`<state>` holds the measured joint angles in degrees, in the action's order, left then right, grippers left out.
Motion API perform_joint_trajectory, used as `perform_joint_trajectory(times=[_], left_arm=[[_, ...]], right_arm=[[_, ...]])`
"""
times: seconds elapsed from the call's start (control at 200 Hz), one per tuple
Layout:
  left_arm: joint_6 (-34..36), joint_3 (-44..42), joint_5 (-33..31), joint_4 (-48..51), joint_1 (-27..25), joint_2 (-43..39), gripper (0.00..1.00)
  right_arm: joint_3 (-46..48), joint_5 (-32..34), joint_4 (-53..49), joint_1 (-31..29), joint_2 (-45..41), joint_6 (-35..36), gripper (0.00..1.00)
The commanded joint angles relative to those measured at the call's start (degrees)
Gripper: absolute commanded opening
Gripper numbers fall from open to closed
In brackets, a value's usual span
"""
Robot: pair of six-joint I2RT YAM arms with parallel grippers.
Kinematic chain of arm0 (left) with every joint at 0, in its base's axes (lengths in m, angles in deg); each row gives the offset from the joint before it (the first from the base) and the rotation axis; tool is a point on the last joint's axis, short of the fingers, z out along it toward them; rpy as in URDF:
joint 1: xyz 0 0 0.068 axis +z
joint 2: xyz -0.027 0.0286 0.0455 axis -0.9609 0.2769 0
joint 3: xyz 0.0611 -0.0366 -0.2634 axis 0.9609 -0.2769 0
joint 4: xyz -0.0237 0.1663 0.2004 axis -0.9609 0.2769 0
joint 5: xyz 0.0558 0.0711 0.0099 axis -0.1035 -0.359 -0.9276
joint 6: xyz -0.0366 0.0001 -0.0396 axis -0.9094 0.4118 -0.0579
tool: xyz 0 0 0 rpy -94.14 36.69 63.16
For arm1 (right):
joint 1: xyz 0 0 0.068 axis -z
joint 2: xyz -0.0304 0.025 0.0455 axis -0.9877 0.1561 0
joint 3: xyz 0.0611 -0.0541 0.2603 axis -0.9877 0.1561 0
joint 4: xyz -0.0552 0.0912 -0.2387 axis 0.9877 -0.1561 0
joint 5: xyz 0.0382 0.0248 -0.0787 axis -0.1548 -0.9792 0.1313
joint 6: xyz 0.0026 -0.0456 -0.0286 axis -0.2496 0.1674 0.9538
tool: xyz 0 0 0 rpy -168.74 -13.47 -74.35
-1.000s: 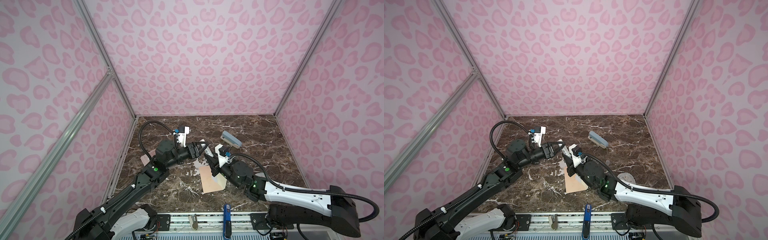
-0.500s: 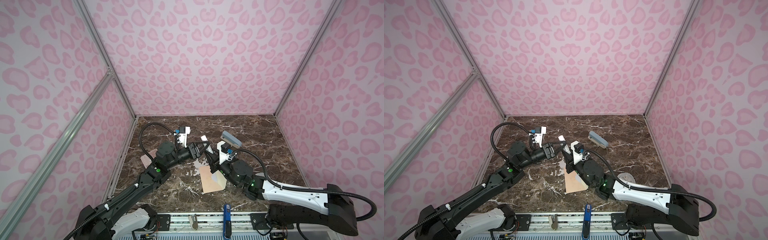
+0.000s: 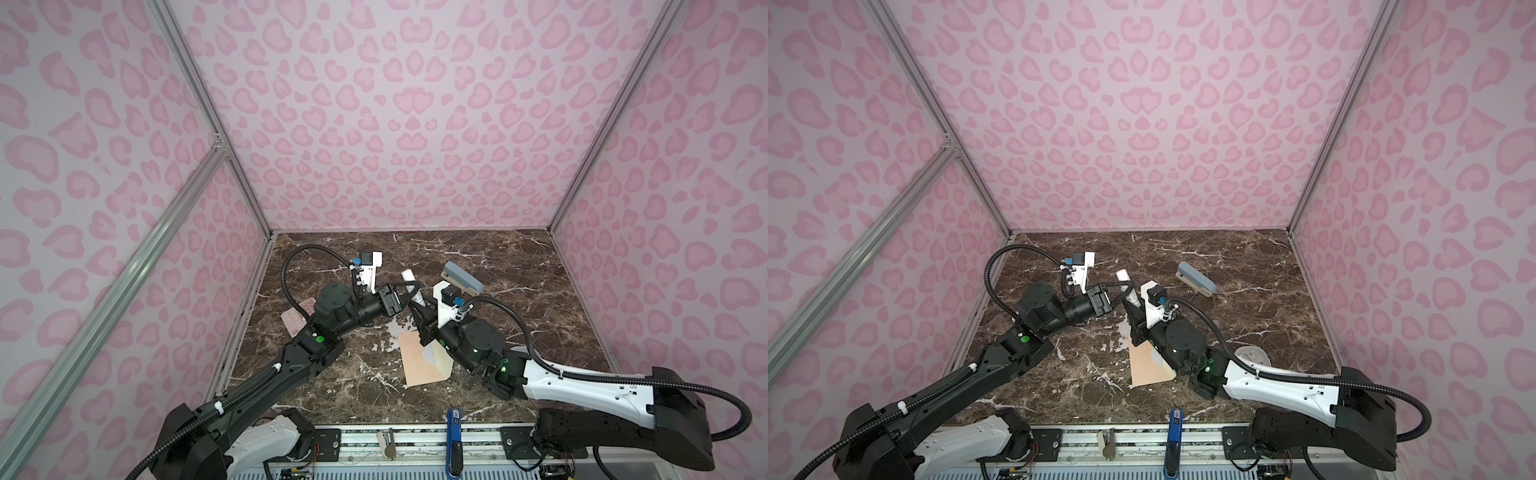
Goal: Place the letter into the envelope and seal it
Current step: 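Close the left gripper on the white glue stick while the right gripper releases it, then lower the right gripper to the open flap of the peach envelope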
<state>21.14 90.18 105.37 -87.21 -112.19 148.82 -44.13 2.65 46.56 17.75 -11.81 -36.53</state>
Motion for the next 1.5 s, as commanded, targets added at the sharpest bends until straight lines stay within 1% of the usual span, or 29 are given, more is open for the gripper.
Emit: perform_joint_trajectory(times=[0.0,0.07,0.21,0.275,0.37,0.405,0.52,0.67,0.85,0.98,1.115,1.225,1.36,1.495], left_arm=[[-0.1,0.0,1.1,-2.9,0.0,-0.1,0.30],[0.0,0.1,1.1,-2.8,0.0,-0.2,0.27],[0.1,0.3,1.2,-2.4,0.0,-0.1,0.25],[0.2,0.4,1.3,-2.3,0.0,0.0,0.24],[0.8,0.8,0.8,-1.3,0.0,-0.2,0.23],[1.3,1.0,0.3,-0.2,0.0,-0.4,0.22],[4.1,1.9,-2.5,5.0,0.0,-1.8,0.20],[8.1,3.1,-6.8,11.9,0.4,-4.1,0.18],[11.2,3.4,-10.7,18.5,0.9,-6.3,0.18],[13.0,2.5,-12.7,22.2,1.0,-7.5,0.18],[13.7,-0.1,-13.2,23.8,0.9,-8.3,0.18],[13.8,-3.0,-13.0,24.6,0.8,-8.5,0.17],[13.2,-6.7,-12.6,24.4,0.1,-8.5,0.17],[12.3,-9.4,-12.0,23.5,-1.9,-7.4,0.16]], right_arm=[[-0.2,-0.2,2.2,0.0,0.4,-0.2,0.16],[-0.1,-0.4,2.2,0.0,0.3,-0.2,0.17],[0.0,-1.1,1.8,0.1,0.1,-0.1,0.19],[0.0,-1.6,1.3,0.0,0.0,0.0,0.25],[-0.1,-1.7,-0.1,0.0,-0.5,0.2,0.39],[-0.2,-1.8,-0.8,0.0,-0.8,0.4,0.43],[0.8,-1.4,-3.6,0.1,-2.3,1.1,0.48],[3.8,0.4,-6.6,0.1,-5.1,1.9,0.50],[7.6,2.1,-12.6,0.1,-10.2,1.6,0.51],[11.0,5.7,-17.5,0.3,-15.2,1.4,0.50],[14.3,6.7,-21.0,2.7,-20.5,0.0,0.50],[17.4,6.9,-21.0,5.8,-23.8,-1.8,0.48],[16.9,5.8,-28.3,11.2,-25.1,-8.2,0.43],[13.8,1.0,-36.4,17.3,-22.0,-15.8,0.34]])
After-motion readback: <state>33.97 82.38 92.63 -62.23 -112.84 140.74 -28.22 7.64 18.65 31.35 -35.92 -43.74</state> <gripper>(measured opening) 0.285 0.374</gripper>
